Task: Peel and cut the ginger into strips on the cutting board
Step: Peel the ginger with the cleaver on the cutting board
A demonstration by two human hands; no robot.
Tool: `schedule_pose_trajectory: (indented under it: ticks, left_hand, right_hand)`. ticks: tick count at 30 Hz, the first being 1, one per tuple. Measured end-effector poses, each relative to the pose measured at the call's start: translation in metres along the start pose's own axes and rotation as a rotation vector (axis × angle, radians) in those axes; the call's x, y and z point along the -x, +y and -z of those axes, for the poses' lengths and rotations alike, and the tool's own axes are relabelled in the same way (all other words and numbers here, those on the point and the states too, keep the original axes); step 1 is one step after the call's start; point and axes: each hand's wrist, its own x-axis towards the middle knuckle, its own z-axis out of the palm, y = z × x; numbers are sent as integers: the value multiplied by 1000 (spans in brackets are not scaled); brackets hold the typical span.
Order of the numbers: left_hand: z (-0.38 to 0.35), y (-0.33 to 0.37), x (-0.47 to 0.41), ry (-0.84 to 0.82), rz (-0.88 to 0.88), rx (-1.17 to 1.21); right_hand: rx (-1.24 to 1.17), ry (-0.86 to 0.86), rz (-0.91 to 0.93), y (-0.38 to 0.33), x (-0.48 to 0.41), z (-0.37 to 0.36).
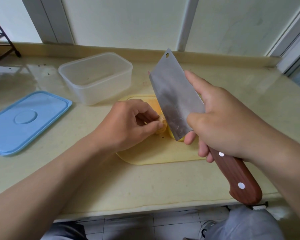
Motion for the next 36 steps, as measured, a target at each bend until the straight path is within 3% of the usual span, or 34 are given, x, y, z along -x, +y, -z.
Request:
schedule_pose_trajectory:
  ticks: [8, 21, 36]
  left_hand:
    - [-3, 0, -1, 37, 84, 9]
    - [-5, 2, -1, 32, 78, -39]
    - [-1, 0, -3, 40, 171, 46]
  right_hand:
    - [63, -8, 13, -2, -2, -2]
    - [165, -68, -39, -5, 22, 11]
    - [213, -124, -17, -13, -18, 0]
